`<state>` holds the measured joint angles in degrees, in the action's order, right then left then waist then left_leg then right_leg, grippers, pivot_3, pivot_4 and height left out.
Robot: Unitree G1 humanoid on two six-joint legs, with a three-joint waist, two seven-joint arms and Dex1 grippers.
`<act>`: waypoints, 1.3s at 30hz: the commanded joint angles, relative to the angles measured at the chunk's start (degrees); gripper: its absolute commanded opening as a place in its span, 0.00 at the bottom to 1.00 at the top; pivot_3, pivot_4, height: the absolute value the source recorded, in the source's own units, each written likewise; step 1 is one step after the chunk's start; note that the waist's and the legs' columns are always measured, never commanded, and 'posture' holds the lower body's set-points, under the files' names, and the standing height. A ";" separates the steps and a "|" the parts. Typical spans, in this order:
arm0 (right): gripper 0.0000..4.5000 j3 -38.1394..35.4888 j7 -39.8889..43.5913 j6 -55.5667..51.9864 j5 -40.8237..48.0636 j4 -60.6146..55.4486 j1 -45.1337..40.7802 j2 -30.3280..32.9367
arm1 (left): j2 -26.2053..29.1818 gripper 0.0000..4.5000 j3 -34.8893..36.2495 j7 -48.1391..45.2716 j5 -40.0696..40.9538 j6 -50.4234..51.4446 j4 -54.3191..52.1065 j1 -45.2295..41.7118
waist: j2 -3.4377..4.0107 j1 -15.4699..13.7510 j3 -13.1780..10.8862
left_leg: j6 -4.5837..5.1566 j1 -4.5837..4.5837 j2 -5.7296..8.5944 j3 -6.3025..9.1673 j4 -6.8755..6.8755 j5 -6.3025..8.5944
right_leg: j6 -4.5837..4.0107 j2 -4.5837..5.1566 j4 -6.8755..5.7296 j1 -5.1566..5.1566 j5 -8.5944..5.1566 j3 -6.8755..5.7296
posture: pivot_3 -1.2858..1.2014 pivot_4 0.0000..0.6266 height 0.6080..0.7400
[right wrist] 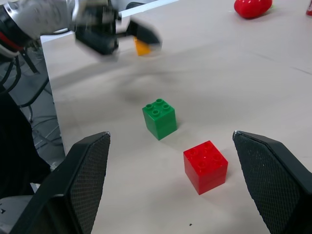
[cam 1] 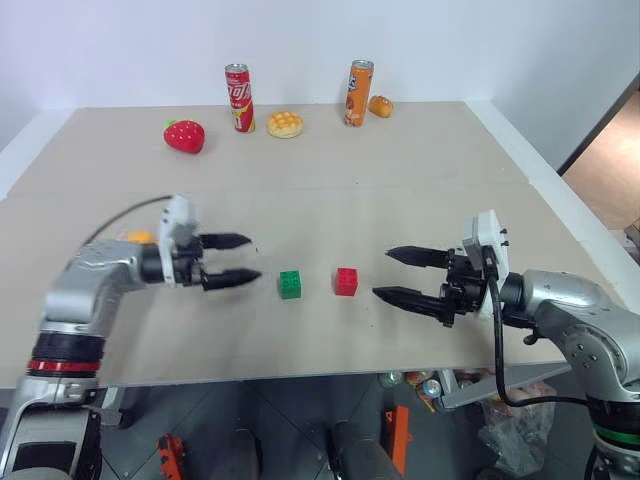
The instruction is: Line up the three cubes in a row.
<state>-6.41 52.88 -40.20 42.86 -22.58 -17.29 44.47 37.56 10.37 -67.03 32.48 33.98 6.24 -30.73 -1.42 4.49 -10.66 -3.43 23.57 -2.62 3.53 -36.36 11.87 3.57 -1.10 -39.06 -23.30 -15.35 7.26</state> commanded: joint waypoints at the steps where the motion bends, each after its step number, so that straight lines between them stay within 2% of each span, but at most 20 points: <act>1: 0.92 0.45 0.59 1.15 -0.28 -0.56 -1.95 -0.45 | -0.28 0.99 10.45 11.70 3.96 3.54 -1.57 0.70 | 0.00 0.01 0.00 | 0.00 0.00 0.00 0.00 0.00 0.00 | 0.00 0.00 0.00 0.01 0.00 0.00 | 0.52 0.24 1.00; 3: 0.92 1.13 0.66 1.26 -0.53 -0.48 -2.89 -1.04 | -1.17 0.99 15.24 18.09 4.63 3.72 -2.23 2.21 | 0.00 0.01 0.00 | 0.00 -0.01 0.00 0.00 0.00 0.00 | 0.00 0.00 0.00 0.01 0.00 -0.01 | 0.52 0.24 1.00; 6: 0.92 2.70 0.88 1.51 -1.01 -0.02 -4.57 -2.19 | -3.72 0.99 19.97 29.43 1.55 1.27 -4.11 7.22 | 0.00 0.00 0.00 | 0.00 -0.04 -0.02 -0.03 0.02 0.00 | 0.00 0.02 0.01 0.02 0.00 0.02 | 0.52 0.24 1.00; 12: 0.92 5.19 1.87 1.77 -1.67 0.76 -6.14 -3.82 | -7.02 0.99 18.60 38.79 -3.95 -2.69 -6.79 15.09 | -0.10 -0.61 0.01 | -0.02 -0.01 0.04 -0.02 0.00 -0.01 | -0.01 0.07 0.02 0.03 0.01 -0.01 | 0.52 0.24 1.00; 18: 0.92 8.13 2.96 1.11 -1.56 -2.67 -6.57 -4.14 | -7.39 0.99 16.87 40.35 -4.94 -3.99 -6.95 17.00 | -0.15 -0.69 0.03 | -0.06 -0.02 0.05 -0.03 -0.02 -0.03 | -0.04 0.07 0.02 0.03 0.07 -0.02 | 0.52 0.24 1.00; 27: 0.92 8.41 1.94 0.64 -1.44 -3.46 -7.71 -5.23 | -5.28 0.99 15.28 39.04 -7.60 -7.79 -0.80 16.33 | -0.16 -0.34 0.03 | -0.06 -0.04 0.03 -0.04 0.00 -0.03 | -0.07 0.06 0.02 0.01 0.08 -0.03 | 0.52 0.24 1.00; 31: 0.92 7.80 1.62 0.46 -1.38 -3.59 -7.47 -5.16 | -5.11 0.99 14.79 39.14 -8.39 -8.68 1.89 14.77 | -0.16 -0.32 0.03 | -0.06 -0.03 0.03 -0.04 -0.01 -0.03 | -0.07 0.06 0.02 0.01 0.08 -0.03 | 0.52 0.24 1.00; 39: 0.92 6.71 0.20 -0.39 -0.86 -4.84 -6.48 -4.74 | -5.39 0.99 9.50 37.72 -12.26 -12.06 10.94 8.71 | -0.17 -0.32 0.04 | -0.06 -0.02 0.04 -0.04 -0.01 -0.03 | -0.06 0.06 0.03 0.01 0.08 -0.04 | 0.52 0.24 1.00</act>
<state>2.15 53.48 -40.51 40.88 -24.99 -23.56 39.24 31.40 20.13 -29.16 21.12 23.60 16.26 -20.51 -1.59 4.17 -10.62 -3.48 23.56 -2.57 3.49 -36.37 11.84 3.51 -1.04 -39.03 -23.28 -15.27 7.23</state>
